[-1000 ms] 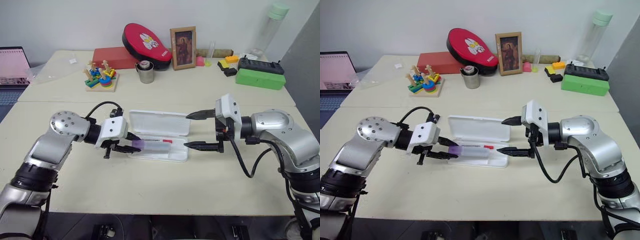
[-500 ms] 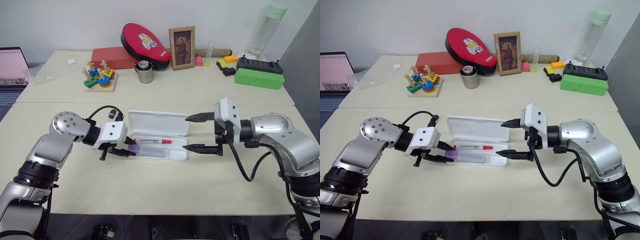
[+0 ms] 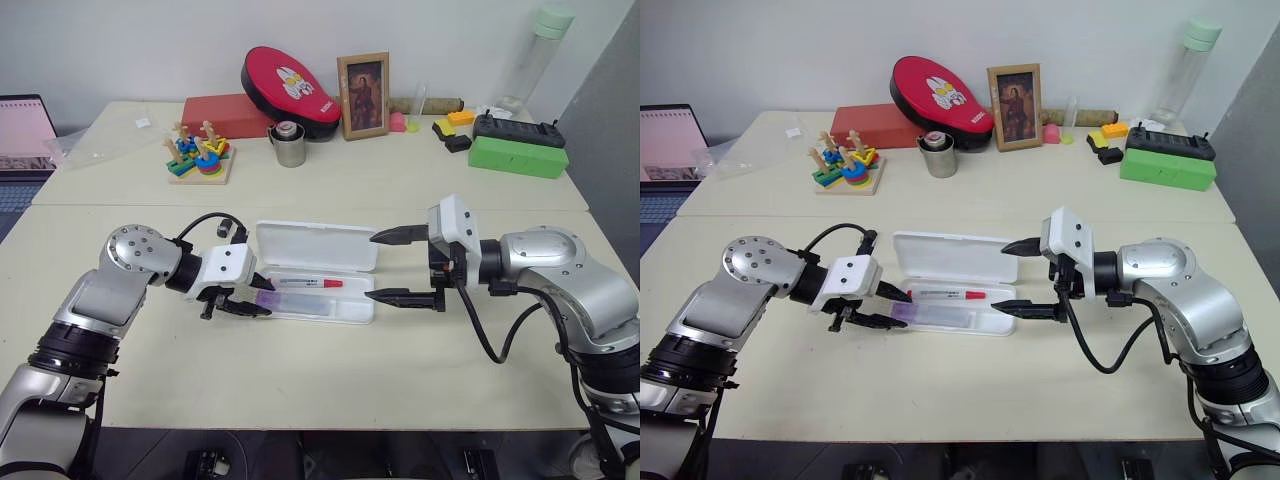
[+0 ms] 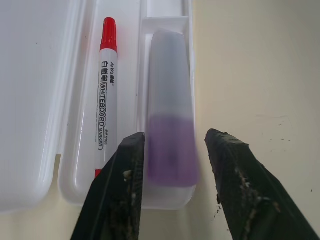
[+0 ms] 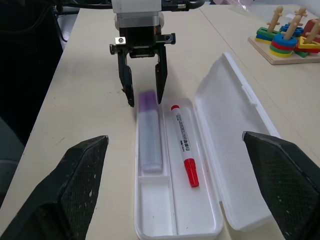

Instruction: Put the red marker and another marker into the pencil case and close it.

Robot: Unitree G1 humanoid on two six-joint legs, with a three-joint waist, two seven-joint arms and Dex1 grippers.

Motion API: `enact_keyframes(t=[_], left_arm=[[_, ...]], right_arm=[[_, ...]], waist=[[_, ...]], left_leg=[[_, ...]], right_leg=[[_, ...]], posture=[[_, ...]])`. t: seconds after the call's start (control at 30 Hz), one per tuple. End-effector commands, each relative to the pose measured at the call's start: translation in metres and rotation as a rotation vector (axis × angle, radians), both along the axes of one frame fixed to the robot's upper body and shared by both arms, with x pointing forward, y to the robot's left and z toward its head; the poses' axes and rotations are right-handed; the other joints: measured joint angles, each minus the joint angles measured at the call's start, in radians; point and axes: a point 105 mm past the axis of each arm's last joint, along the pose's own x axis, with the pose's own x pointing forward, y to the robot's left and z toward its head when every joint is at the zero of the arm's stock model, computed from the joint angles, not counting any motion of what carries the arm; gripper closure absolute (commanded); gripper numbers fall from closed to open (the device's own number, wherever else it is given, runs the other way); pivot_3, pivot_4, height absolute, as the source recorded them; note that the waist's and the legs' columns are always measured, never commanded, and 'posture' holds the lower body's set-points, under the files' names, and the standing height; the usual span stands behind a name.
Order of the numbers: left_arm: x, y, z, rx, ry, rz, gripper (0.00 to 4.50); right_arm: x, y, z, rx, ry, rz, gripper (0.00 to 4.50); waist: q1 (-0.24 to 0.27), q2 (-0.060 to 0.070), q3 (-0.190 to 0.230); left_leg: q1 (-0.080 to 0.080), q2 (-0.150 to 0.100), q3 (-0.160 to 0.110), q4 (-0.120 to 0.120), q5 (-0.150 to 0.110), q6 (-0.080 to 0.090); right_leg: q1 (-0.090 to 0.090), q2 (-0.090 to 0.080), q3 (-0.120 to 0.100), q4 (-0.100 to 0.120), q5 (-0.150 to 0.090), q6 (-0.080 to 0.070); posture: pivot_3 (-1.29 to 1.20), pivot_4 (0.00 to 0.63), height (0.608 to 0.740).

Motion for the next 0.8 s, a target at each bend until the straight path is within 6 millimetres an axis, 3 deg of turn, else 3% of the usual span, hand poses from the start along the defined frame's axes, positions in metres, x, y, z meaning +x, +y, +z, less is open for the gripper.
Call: enact_keyframes(t=[0.03,0.13,0.27,0.4,0.47,0.57,0.63,0.8], left_arm=[[0.004,-0.004,0.008,-0.018,-0.042,0.004,1.49],[0.003,-0.007,0.012,-0.051,-0.049,0.009,0.92],[-0.001,-0.020,0.035,-0.212,-0.036,0.042,0.14],[0.012,-0.026,0.082,-0.501,-0.117,0.207,0.03],[0.028,-0.018,0.107,-0.642,-0.214,0.358,0.03],[0.050,0.011,0.140,-0.808,-0.359,0.641,0.03],[0.055,0.033,0.141,-0.820,-0.413,0.794,0.03],[0.058,0.070,0.117,-0.758,-0.438,1.017,0.03]], right_arm=[[-0.004,0.002,0.010,0.019,-0.034,0.024,0.00],[-0.005,0.003,0.011,0.024,-0.033,0.029,0.00],[-0.006,0.002,0.015,0.044,-0.029,0.036,0.00],[-0.005,0.004,0.034,0.140,-0.025,0.039,0.00],[-0.005,0.006,0.047,0.192,-0.040,0.049,0.00],[0.004,0.009,0.070,0.291,-0.077,0.013,0.00],[0.017,0.013,0.085,0.359,-0.111,-0.046,0.00],[0.027,0.031,0.091,0.386,-0.109,-0.053,0.00]], waist=[[0.000,0.000,0.000],[0.000,0.000,0.000],[0.000,0.000,0.000],[0.000,0.000,0.000],[-0.001,0.000,0.000],[-0.002,0.000,0.000],[-0.006,0.000,0.000],[-0.020,0.000,0.000]], left_leg=[[0.000,0.000,0.000,0.000,0.000,0.000],[0.000,0.000,0.000,0.000,0.000,0.000],[0.000,0.000,0.000,0.000,0.000,0.000],[0.000,0.000,0.000,0.000,0.000,0.000],[0.000,0.000,-0.001,0.002,0.000,0.000],[0.001,0.000,-0.002,0.003,0.000,0.000],[0.002,0.000,-0.002,0.003,0.000,0.000],[0.004,0.000,-0.002,0.001,0.000,0.000]], right_leg=[[0.000,0.000,0.000,0.000,0.000,0.000],[0.000,0.000,0.000,0.000,0.000,0.000],[0.000,0.000,0.000,0.000,0.000,0.000],[0.001,0.000,0.000,0.000,0.000,0.000],[0.001,0.000,-0.001,0.001,0.000,0.000],[0.002,0.000,-0.002,0.001,0.000,0.001],[0.003,0.000,-0.001,0.001,0.000,0.001],[0.004,0.000,-0.001,0.001,0.000,0.000]], posture=[[0.00,0.150,0.740],[0.00,0.150,0.740],[0.00,0.150,0.740],[0.00,0.150,0.740],[0.00,0.150,0.740],[0.00,0.150,0.740],[0.00,0.150,0.740],[0.00,0.150,0.740]])
